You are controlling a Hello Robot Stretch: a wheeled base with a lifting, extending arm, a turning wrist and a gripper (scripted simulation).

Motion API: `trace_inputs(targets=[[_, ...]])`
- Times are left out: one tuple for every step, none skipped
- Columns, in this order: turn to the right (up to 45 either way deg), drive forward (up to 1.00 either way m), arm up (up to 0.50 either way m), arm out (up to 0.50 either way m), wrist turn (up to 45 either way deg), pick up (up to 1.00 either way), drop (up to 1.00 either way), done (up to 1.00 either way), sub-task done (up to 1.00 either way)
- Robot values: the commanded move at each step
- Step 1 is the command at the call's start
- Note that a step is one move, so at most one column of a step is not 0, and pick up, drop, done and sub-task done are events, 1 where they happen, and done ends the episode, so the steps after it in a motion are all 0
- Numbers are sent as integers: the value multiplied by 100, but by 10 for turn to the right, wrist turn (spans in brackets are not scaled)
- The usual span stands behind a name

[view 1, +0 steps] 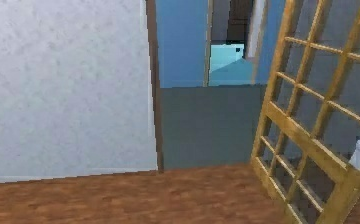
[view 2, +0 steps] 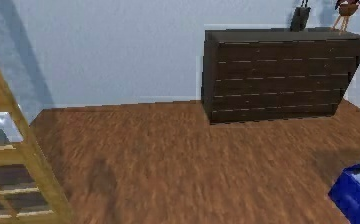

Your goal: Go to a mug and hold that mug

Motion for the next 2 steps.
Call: trace_inputs(targets=[[90,0,0,0,0,0,0,0,0],[0,100,0,0,0,0,0,0,0]])
